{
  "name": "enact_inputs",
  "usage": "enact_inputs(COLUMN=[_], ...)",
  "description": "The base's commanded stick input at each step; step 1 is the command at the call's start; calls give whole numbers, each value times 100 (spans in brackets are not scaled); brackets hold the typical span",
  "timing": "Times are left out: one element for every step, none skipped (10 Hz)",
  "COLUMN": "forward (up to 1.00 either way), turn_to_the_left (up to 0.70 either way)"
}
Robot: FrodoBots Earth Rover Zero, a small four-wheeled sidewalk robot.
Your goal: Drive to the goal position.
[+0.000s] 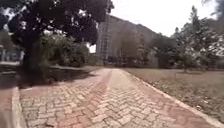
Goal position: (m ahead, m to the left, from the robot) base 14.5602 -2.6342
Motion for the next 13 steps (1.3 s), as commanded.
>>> enact_inputs(forward=[70,70,70,70,70,70,70,70,70,70,70,70,70], turn_to_the_left=[0,0,0,0,0,0,0,0,0,0,0,0,0])
